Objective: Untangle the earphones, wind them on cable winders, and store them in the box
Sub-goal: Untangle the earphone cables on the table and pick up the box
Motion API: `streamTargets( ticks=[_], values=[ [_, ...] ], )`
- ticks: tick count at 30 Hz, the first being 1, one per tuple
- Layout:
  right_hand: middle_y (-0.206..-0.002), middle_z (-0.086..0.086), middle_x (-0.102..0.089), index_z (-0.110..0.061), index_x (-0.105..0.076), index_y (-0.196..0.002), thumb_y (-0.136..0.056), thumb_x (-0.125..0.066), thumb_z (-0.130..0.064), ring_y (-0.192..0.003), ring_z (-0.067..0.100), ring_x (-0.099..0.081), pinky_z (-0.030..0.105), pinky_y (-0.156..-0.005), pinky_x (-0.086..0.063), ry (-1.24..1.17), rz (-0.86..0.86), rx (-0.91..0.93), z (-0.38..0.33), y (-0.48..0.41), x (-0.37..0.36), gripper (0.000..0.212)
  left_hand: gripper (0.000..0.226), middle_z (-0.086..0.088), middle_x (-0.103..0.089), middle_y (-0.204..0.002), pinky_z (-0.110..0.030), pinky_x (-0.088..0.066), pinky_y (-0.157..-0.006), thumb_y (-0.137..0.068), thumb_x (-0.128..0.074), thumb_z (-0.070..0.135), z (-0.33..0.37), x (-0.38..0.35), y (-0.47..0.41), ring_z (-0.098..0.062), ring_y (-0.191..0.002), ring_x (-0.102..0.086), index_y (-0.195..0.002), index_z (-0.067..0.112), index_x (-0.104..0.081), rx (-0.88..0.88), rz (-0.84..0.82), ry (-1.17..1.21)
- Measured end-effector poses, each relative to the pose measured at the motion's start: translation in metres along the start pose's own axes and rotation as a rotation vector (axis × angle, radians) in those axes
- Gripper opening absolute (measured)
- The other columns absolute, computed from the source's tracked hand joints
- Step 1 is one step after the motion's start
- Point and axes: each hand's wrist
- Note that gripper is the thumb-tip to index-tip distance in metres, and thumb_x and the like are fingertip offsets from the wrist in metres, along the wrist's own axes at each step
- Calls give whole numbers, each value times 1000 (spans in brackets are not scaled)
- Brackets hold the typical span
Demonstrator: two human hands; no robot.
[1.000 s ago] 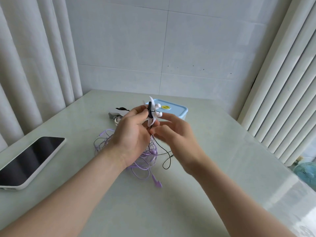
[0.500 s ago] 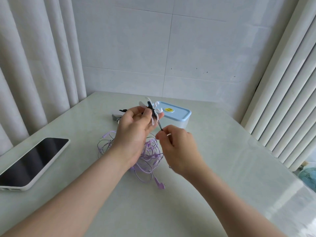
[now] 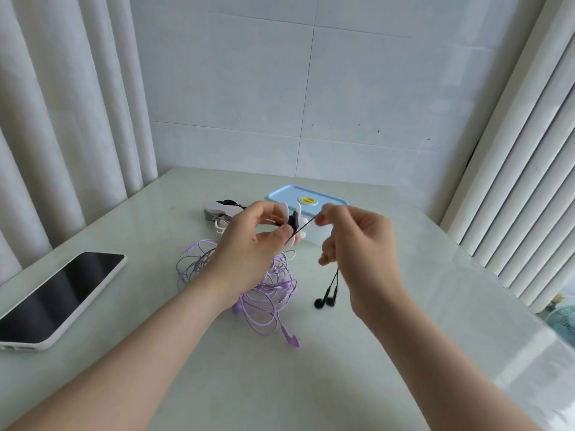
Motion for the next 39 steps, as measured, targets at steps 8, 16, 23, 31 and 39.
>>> streamTargets(
  ticks=[8, 16, 23, 31, 39],
  values=[
    [-55, 7, -39, 4, -61, -82, -103, -57, -26, -53, 11, -31, 27, -51, -30, 326, 60, 256, 14, -20, 17, 38, 24, 1, -72, -115, -58, -50, -103, -103, -59, -2, 0, -2, 3, -25, -100, -76, -114, 18, -68, -59, -289, -274],
    [-65, 18, -52, -16, -60, -83, -106, -55, -32, -51, 31, -42, 37, -49, -39, 419, 14, 374, 22, -25, 20, 28, 19, 3, -76, -109, -59, -53, -101, -102, -66, 7, -1, 1, 2, -21, -100, -76, -113, 21, -71, -37, -318, -300],
    [-55, -7, -43, -27, -74, -83, -101, -60, -42, -56, 10, -42, 30, -53, -32, 757, 38, 212, 42, -37, 33, 27, 21, 2, -76, -113, -32, -57, -97, -101, -66, 3, -1, -1, 3, -14, -97, -75, -115, 18, -71, -40, -359, -181],
    [-47, -1, -43, -17, -69, -69, -97, -55, -24, -53, 19, -36, 31, -53, -34, 777, -201, 205, 37, -28, 25, 32, 19, -15, -78, -111, -35, -63, -85, -94, -68, -2, 2, -4, 1, -26, -96, -75, -112, 4, -72, 21, -99, 275],
    [-57, 9, -55, -6, -66, -77, -93, -41, -32, -59, 31, -46, 44, -59, -49, 816, -388, 459, 38, -12, 8, 39, 20, -8, -81, -100, -33, -64, -71, -94, -76, 11, 0, -5, -1, -16, -84, -77, -113, 12, -76, 151, 142, 296]
  ],
)
Point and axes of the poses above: each hand's wrist, its own y-axis away from the middle knuckle, its own x-axis out of the back of the hand, z = x × y
